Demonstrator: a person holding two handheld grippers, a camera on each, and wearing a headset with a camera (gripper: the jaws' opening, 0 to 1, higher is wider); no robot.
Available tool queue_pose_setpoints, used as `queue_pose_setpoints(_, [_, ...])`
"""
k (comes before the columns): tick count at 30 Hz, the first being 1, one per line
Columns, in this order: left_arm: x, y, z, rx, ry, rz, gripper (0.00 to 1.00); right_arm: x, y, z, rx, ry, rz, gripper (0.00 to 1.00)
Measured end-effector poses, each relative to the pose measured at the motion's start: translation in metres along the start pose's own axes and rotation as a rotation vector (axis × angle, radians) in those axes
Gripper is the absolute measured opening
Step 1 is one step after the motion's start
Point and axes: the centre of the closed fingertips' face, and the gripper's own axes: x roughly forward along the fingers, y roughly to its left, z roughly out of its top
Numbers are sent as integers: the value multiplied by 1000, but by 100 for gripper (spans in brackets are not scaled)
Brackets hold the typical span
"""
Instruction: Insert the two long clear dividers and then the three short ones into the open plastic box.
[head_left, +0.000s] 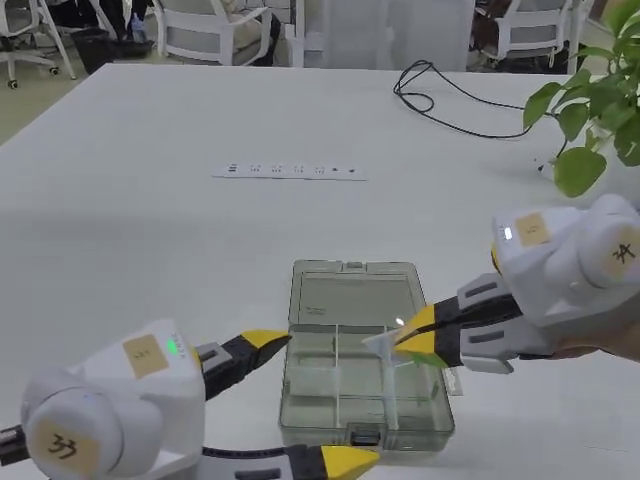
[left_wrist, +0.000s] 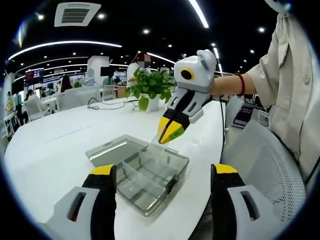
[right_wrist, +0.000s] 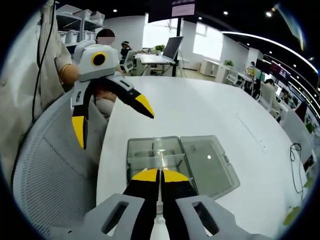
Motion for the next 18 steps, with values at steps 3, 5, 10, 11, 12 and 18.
queue_pose_setpoints(3, [1, 1, -1, -8, 0, 6, 81, 3, -1, -2, 8, 4, 4, 2])
queue_pose_setpoints(5, [1, 1, -1, -9, 1, 7, 83, 5, -1, -4, 10, 7, 3, 2])
queue_pose_setpoints(10, [2, 1, -2, -18, 3, 10, 85, 8, -2, -7, 19, 13, 12, 2])
queue_pose_setpoints(11, [2, 1, -2, -19, 3, 10, 86, 8, -2, -7, 18, 13, 12, 2])
queue_pose_setpoints(12, [2, 1, -2, -20, 3, 11, 86, 8, -2, -7, 19, 13, 14, 2])
queue_pose_setpoints(18, [2, 2, -2, -21, 1, 13, 86, 11, -2, -8, 30, 15, 25, 2])
